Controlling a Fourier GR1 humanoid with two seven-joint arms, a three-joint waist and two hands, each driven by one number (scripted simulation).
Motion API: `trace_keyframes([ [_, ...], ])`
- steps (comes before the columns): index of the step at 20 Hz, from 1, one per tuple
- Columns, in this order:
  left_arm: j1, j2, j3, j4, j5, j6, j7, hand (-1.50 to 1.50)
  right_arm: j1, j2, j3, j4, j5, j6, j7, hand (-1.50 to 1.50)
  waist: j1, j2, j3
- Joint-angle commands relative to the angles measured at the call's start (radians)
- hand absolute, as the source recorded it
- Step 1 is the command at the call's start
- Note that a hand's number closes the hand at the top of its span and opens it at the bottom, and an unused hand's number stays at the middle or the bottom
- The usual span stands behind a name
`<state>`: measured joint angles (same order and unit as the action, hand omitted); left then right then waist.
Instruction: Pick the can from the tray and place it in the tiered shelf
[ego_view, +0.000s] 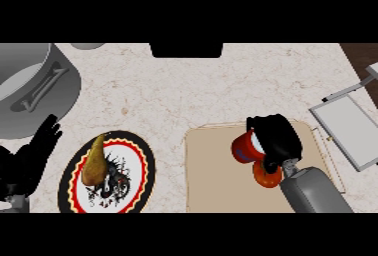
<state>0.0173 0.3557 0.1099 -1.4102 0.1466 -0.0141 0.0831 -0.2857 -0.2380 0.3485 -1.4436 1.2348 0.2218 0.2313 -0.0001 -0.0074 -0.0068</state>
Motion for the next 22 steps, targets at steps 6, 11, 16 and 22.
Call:
trace_keyframes([
  [6, 0.023, 0.013, 0.013, -0.013, 0.006, -0.012, 0.001, 0.00, -0.068, 0.086, -0.455, 0.062, -0.016, -0.110, 0.542, 1.50, -0.015, 0.007, 0.007],
  [11, -0.002, 0.025, 0.022, -0.019, 0.012, -0.023, 0.032, 0.00, -0.187, 0.117, -0.488, 0.025, 0.044, -0.133, 0.725, 1.50, 0.005, 0.006, 0.007],
  [16, 0.017, -0.017, 0.015, 0.029, -0.016, -0.005, -0.043, 0.00, -0.200, 0.182, -0.483, -0.279, 0.018, -0.065, 0.852, 1.50, -0.015, 0.000, 0.005],
  [22, -0.011, -0.019, 0.007, -0.027, -0.021, 0.011, 0.040, 0.00, -0.234, 0.194, -0.508, -0.511, 0.029, -0.034, 0.900, 1.50, -0.009, 0.001, 0.007],
])
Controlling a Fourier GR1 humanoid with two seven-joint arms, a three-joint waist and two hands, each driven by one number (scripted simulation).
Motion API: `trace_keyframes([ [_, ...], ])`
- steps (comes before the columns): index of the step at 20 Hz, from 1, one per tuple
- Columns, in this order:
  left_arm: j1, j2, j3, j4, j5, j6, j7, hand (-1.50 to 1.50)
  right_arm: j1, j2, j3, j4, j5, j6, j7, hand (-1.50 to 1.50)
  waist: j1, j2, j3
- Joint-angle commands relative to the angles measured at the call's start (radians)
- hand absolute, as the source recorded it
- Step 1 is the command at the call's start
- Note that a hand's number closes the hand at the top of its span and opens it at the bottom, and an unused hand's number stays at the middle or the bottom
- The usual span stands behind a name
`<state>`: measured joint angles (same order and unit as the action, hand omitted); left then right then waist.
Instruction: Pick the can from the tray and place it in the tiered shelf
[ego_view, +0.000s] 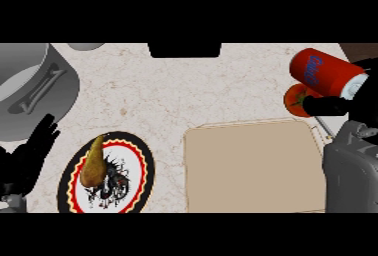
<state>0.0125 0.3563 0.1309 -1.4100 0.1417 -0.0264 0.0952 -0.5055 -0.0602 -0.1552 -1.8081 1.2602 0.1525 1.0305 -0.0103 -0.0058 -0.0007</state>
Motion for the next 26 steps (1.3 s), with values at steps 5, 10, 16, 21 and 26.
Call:
trace_keyframes([
  [5, 0.012, -0.010, 0.003, -0.008, -0.012, -0.008, -0.002, 0.00, -0.162, -0.053, -0.046, -0.296, 0.023, 0.280, 0.177, 1.50, 0.001, -0.002, 0.000],
  [10, 0.022, -0.013, -0.007, -0.097, -0.021, 0.004, 0.062, 0.00, -0.290, -0.094, -0.064, -0.240, 0.104, 0.308, 0.169, 1.50, 0.014, -0.001, 0.000],
  [16, -0.020, -0.046, -0.014, 0.020, -0.048, 0.013, -0.002, 0.00, -0.362, -0.161, -0.108, -0.155, 0.203, 0.441, 0.131, 1.50, -0.001, 0.000, -0.002],
  [21, -0.051, -0.018, 0.013, 0.010, -0.024, -0.011, 0.028, 0.00, -0.426, -0.232, -0.215, -0.082, 0.199, 0.484, 0.053, 1.50, 0.001, 0.001, 0.000],
  [26, 0.015, -0.040, -0.001, -0.028, -0.031, -0.025, 0.010, 0.00, -0.462, -0.313, -0.280, 0.091, 0.203, 0.403, -0.038, 1.50, 0.017, 0.006, 0.000],
])
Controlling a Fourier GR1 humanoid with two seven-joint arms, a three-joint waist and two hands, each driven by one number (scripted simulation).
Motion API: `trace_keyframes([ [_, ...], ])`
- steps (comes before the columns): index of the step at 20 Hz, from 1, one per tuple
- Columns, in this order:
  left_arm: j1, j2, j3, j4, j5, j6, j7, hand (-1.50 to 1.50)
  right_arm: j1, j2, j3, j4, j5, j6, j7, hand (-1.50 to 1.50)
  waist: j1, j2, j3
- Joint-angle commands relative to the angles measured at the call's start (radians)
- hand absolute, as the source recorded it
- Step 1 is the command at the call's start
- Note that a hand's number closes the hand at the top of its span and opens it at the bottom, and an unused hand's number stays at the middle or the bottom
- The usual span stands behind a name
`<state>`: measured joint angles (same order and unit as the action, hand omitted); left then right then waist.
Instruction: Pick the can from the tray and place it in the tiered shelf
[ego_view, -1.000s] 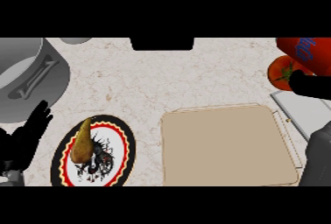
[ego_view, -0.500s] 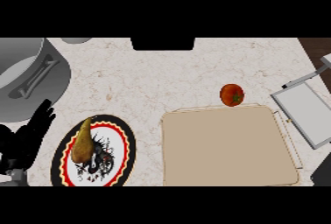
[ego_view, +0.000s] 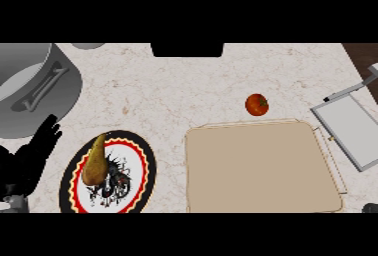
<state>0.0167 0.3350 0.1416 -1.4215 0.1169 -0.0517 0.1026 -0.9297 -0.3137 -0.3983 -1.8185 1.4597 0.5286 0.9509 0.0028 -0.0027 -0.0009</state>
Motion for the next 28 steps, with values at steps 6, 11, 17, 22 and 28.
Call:
trace_keyframes([
  [6, -0.048, -0.013, 0.003, 0.023, -0.011, -0.001, 0.017, 0.00, -0.079, -0.190, -0.101, 0.259, 0.014, 0.013, -0.018, 1.50, 0.003, 0.005, 0.000],
  [11, -0.025, -0.010, 0.027, 0.039, -0.021, -0.012, -0.031, 0.00, 0.047, -0.175, -0.120, 0.318, -0.001, -0.140, -0.054, 1.50, 0.004, 0.006, 0.001],
  [17, 0.025, -0.024, 0.024, -0.042, -0.015, -0.019, 0.017, 0.00, 0.116, -0.226, -0.219, 0.322, -0.108, -0.208, -0.104, 1.50, 0.001, 0.002, 0.001],
  [22, -0.011, -0.007, 0.052, 0.022, -0.017, -0.043, -0.024, 0.00, 0.090, -0.309, -0.235, 0.533, -0.137, -0.286, -0.132, 1.50, 0.005, 0.005, 0.001],
  [28, 0.032, -0.061, 0.017, -0.016, -0.047, -0.015, -0.031, 0.00, 0.147, -0.344, -0.266, 0.635, -0.147, -0.393, -0.128, -1.50, 0.008, 0.005, 0.001],
])
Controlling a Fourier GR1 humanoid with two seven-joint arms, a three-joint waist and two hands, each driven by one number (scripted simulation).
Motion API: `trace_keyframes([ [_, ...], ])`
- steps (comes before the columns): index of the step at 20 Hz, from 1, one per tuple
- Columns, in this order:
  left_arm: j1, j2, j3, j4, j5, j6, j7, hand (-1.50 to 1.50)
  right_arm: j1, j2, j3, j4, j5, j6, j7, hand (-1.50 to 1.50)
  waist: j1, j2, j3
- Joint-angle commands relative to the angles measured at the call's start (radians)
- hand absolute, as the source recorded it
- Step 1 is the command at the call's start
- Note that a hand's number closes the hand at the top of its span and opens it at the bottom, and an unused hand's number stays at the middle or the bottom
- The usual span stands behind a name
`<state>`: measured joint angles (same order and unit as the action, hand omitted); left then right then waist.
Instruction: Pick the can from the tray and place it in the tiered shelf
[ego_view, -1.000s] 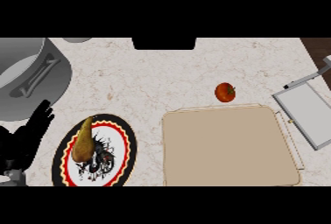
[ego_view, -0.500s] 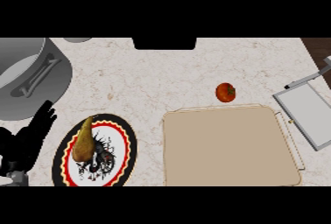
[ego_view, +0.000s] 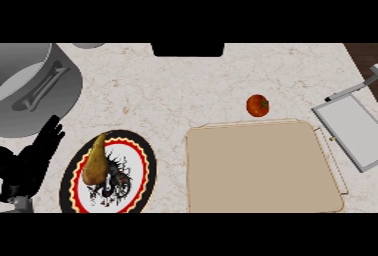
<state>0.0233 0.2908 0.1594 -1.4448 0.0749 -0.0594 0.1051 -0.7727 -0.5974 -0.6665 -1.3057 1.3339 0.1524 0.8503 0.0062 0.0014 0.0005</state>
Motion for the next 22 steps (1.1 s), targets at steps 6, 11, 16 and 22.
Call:
trace_keyframes([
  [6, -0.004, 0.020, 0.045, -0.017, 0.020, -0.032, 0.028, 0.00, 0.063, -0.023, 0.031, 0.001, -0.092, -0.078, -0.027, -1.50, -0.002, -0.002, -0.001],
  [11, -0.042, 0.005, 0.033, 0.072, -0.011, -0.034, -0.025, 0.00, 0.038, -0.039, -0.016, -0.009, -0.192, -0.137, -0.048, -1.50, -0.005, -0.002, -0.001],
  [16, -0.042, 0.020, 0.043, 0.062, -0.019, -0.034, -0.021, 0.00, 0.012, -0.016, -0.074, -0.064, -0.290, -0.175, -0.011, -1.50, -0.005, -0.003, -0.001],
  [22, 0.007, -0.012, 0.027, -0.009, -0.015, -0.029, 0.003, 0.00, 0.076, -0.010, -0.153, -0.274, -0.414, -0.176, 0.006, -1.50, -0.011, -0.006, -0.001],
])
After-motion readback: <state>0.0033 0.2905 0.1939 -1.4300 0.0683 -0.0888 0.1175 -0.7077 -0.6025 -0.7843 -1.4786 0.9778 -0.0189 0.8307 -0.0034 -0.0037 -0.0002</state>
